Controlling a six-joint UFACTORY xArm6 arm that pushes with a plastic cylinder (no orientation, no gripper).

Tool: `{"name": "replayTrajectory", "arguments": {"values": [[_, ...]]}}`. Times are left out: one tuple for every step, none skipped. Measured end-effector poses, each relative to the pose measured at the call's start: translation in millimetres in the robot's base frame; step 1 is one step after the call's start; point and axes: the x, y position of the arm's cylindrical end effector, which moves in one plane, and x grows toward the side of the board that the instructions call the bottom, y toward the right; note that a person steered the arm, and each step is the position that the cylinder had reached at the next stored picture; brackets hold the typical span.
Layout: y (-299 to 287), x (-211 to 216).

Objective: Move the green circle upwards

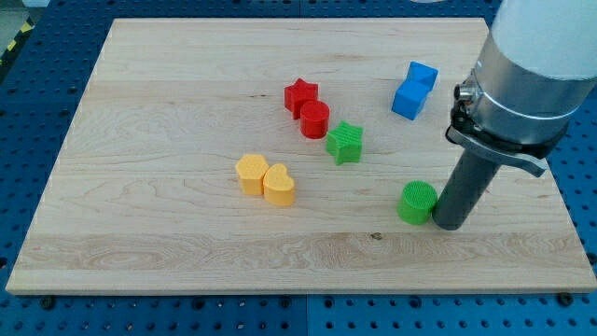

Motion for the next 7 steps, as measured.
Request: {"name": "replayTrajectory", "arguments": {"values": [[0,7],[1,35],[-26,7],[-26,-21],[-41,-36],[-48,-42],[-60,-46]]}}
